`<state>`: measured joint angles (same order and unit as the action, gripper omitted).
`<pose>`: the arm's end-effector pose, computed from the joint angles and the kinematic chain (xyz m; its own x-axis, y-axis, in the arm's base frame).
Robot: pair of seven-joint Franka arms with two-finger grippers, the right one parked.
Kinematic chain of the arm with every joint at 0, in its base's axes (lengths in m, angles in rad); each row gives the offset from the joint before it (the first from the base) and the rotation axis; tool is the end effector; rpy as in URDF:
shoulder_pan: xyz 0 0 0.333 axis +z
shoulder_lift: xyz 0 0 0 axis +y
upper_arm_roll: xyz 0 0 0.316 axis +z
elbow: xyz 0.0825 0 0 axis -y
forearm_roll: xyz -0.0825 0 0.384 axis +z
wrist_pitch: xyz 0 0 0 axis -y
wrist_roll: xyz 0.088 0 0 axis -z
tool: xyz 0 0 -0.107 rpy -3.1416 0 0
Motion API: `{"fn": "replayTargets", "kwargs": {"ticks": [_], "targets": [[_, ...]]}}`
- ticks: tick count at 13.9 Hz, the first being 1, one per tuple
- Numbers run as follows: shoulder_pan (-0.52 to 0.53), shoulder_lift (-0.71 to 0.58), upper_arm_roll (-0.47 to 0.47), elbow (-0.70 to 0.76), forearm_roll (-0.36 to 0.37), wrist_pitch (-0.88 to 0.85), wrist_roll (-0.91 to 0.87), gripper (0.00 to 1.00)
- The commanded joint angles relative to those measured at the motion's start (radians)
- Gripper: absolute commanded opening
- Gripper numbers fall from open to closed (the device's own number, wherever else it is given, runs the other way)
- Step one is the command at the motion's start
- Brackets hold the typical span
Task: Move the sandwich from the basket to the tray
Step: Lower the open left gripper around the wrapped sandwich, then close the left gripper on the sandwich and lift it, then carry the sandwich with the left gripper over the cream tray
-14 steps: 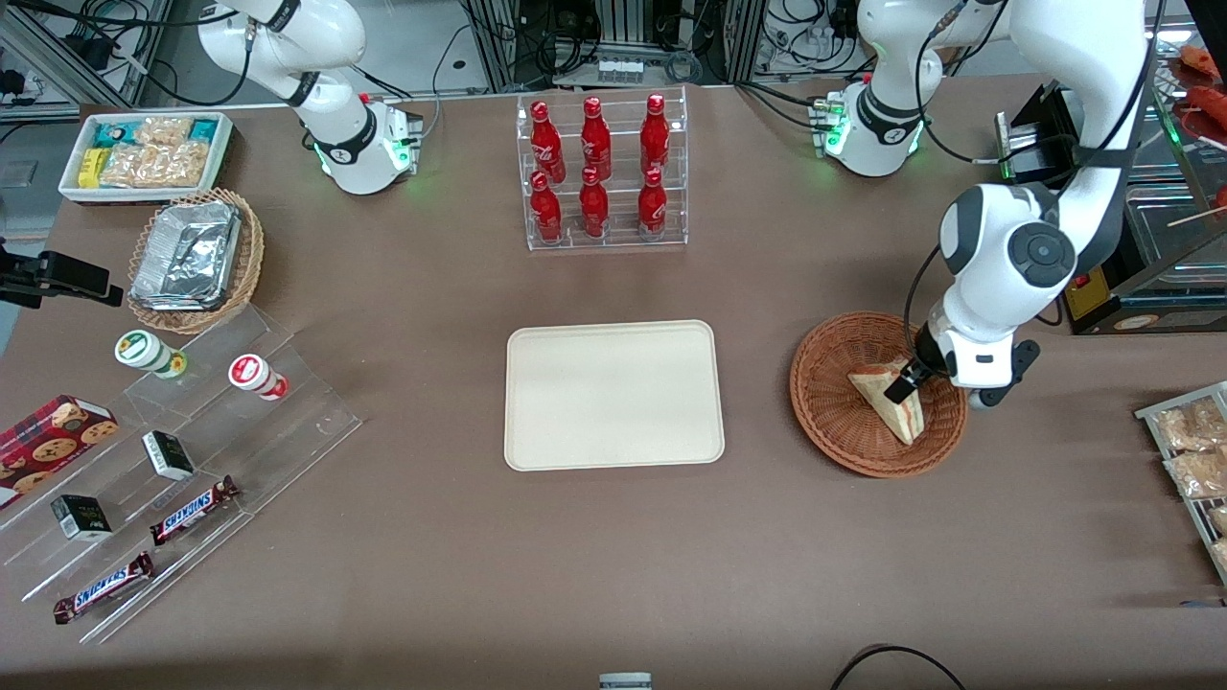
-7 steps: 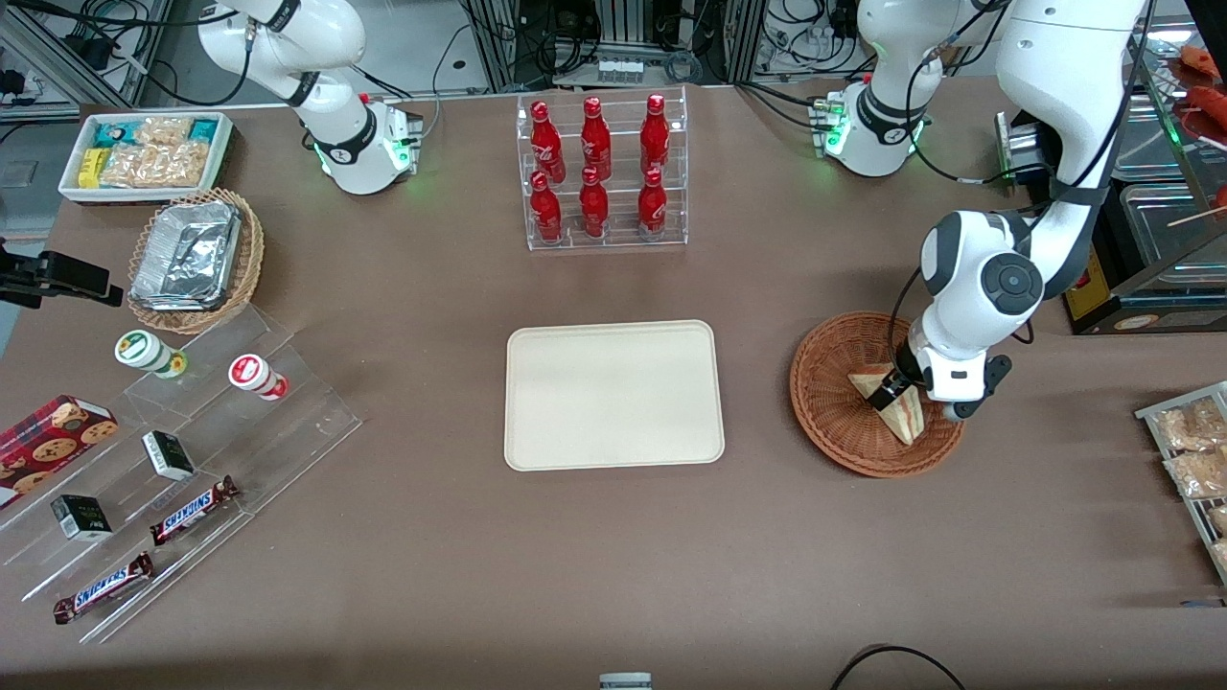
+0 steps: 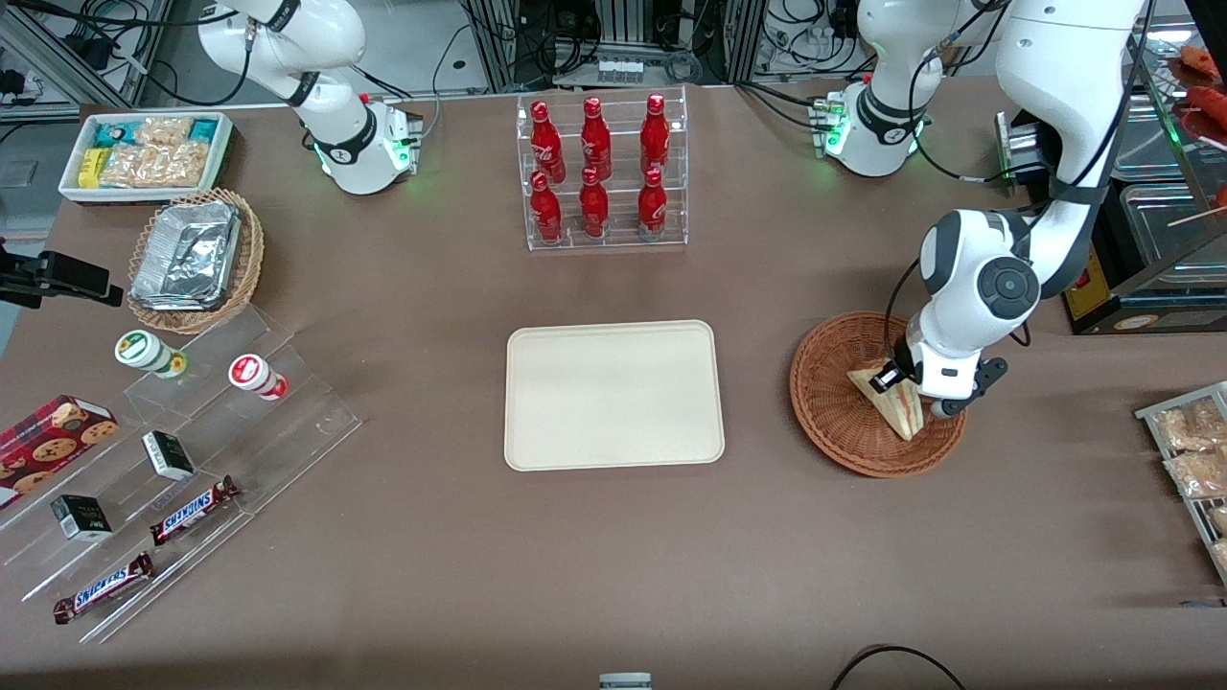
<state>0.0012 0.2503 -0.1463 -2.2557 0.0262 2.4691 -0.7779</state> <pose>0.5310 -0.0782 0.2499 0.8155 0.5774 -0.0384 0.5775 -0.8163 -0.0091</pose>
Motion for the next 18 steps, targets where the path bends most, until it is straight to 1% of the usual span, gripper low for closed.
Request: {"fn": "replayTargets", "kwargs": {"ticks": [1, 3, 4, 5, 8, 11, 13, 16, 18], "targets": [[-0.01, -0.043, -0.007, 0.08, 0.008, -0.108, 0.012, 0.0], [-0.017, -0.036, -0.036, 0.222, 0.006, -0.308, 0.011, 0.0], [-0.023, -0.016, -0.054, 0.298, 0.006, -0.379, 0.011, 0.0], [-0.035, 0.007, -0.065, 0.351, 0.006, -0.41, 0.014, 0.0], [-0.119, 0.061, -0.068, 0.444, 0.006, -0.417, 0.011, 0.0], [-0.231, 0.182, -0.067, 0.583, 0.006, -0.436, 0.011, 0.0], [-0.334, 0.289, -0.067, 0.697, 0.009, -0.472, 0.002, 0.0], [-0.45, 0.397, -0.064, 0.815, 0.009, -0.473, -0.009, 0.0], [-0.516, 0.466, -0.061, 0.885, 0.011, -0.473, -0.094, 0.0]]}}
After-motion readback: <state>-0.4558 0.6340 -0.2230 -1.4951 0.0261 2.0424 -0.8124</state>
